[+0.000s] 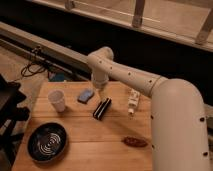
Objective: Place the eraser in the ceramic cup
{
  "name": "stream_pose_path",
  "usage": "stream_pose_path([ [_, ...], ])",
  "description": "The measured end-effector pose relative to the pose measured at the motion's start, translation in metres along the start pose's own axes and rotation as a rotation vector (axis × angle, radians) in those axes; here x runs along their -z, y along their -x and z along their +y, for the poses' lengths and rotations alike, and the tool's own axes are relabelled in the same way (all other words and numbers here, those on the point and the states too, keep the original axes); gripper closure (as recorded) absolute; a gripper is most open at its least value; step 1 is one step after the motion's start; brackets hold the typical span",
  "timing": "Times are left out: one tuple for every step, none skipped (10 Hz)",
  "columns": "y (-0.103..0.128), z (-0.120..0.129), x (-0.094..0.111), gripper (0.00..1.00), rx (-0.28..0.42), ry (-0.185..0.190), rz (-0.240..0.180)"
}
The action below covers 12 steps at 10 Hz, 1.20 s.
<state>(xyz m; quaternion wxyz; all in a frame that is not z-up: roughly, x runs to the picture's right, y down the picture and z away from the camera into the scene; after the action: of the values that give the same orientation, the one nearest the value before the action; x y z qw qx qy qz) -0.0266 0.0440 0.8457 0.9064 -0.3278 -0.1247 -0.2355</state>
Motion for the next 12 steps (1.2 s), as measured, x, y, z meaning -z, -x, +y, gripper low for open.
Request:
stream_pose_path([
  [0.001, 0.003, -0.011, 0.35, 0.005, 0.007, -0.005],
  [0.000, 0.008, -0.022, 0.35, 0.007, 0.013, -0.013],
  [-0.002, 0.014, -0.034, 0.35, 0.003, 0.017, -0.032],
  [-0.003, 0.017, -0.039, 0.35, 0.000, 0.022, -0.043],
  [-0.003, 0.020, -0.043, 0.35, -0.001, 0.029, -0.048],
  [-0.003, 0.022, -0.046, 0.35, -0.003, 0.034, -0.051],
  [-0.005, 0.025, -0.049, 0.35, -0.009, 0.042, -0.056],
  [-0.008, 0.030, -0.053, 0.35, -0.019, 0.052, -0.063],
  [-0.010, 0.033, -0.059, 0.35, -0.025, 0.061, -0.071],
  [-0.012, 0.037, -0.069, 0.35, -0.029, 0.073, -0.083],
  [-0.013, 0.039, -0.077, 0.35, -0.031, 0.081, -0.094],
  [-0.014, 0.040, -0.081, 0.35, -0.034, 0.080, -0.103],
])
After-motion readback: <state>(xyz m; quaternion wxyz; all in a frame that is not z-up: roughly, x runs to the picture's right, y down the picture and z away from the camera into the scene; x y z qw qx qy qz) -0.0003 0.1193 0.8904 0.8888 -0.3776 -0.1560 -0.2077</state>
